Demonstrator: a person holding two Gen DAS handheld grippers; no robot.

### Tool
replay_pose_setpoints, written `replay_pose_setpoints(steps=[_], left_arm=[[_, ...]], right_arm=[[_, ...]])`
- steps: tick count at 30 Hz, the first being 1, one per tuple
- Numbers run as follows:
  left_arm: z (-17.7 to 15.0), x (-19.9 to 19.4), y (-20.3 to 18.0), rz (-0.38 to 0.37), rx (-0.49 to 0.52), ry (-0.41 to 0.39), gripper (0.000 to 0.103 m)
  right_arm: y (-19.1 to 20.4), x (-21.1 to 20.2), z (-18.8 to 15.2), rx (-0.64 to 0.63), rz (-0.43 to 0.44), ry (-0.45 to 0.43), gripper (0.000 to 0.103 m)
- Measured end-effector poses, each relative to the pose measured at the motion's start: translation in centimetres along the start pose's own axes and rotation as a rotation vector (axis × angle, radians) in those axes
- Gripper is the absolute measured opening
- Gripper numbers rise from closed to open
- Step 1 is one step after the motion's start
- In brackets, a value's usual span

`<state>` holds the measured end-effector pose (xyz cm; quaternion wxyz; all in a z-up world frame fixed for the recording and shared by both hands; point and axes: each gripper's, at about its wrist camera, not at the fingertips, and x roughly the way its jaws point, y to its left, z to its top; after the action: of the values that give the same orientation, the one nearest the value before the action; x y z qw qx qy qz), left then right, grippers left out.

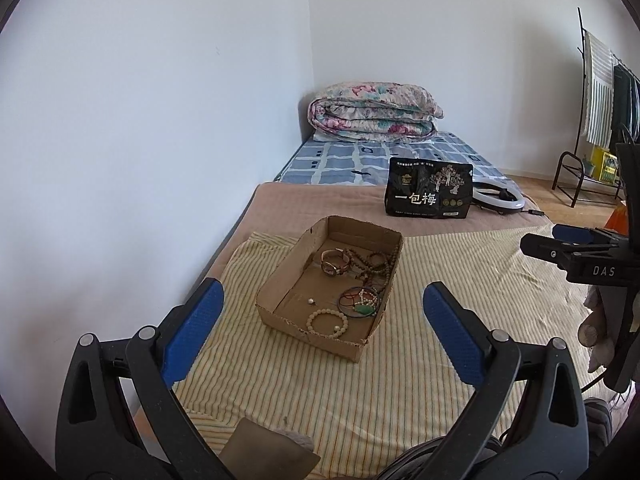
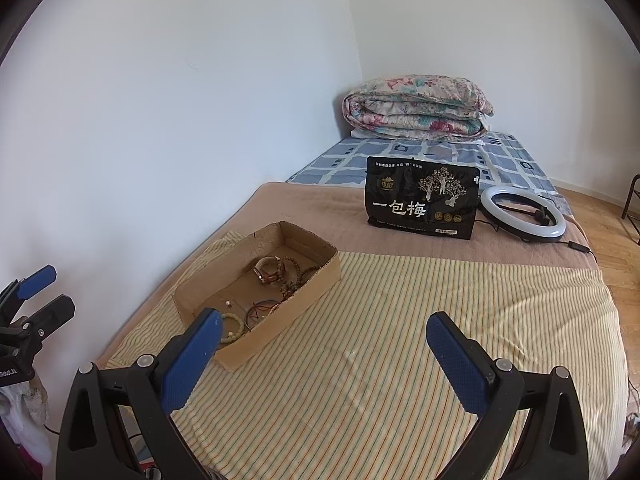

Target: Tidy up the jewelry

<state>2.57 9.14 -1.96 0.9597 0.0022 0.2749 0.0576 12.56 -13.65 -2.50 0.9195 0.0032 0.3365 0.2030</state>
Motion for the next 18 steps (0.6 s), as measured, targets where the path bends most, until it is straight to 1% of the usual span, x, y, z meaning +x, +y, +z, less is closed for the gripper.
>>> replay_pose_setpoints(steps=[18], left_arm=[[0.2, -1.1, -0.1, -0.004, -0.007, -0.007, 0.102]], right_arm=[[0.1, -0.2, -0.2, -0.001, 0.001, 0.003, 0.103]])
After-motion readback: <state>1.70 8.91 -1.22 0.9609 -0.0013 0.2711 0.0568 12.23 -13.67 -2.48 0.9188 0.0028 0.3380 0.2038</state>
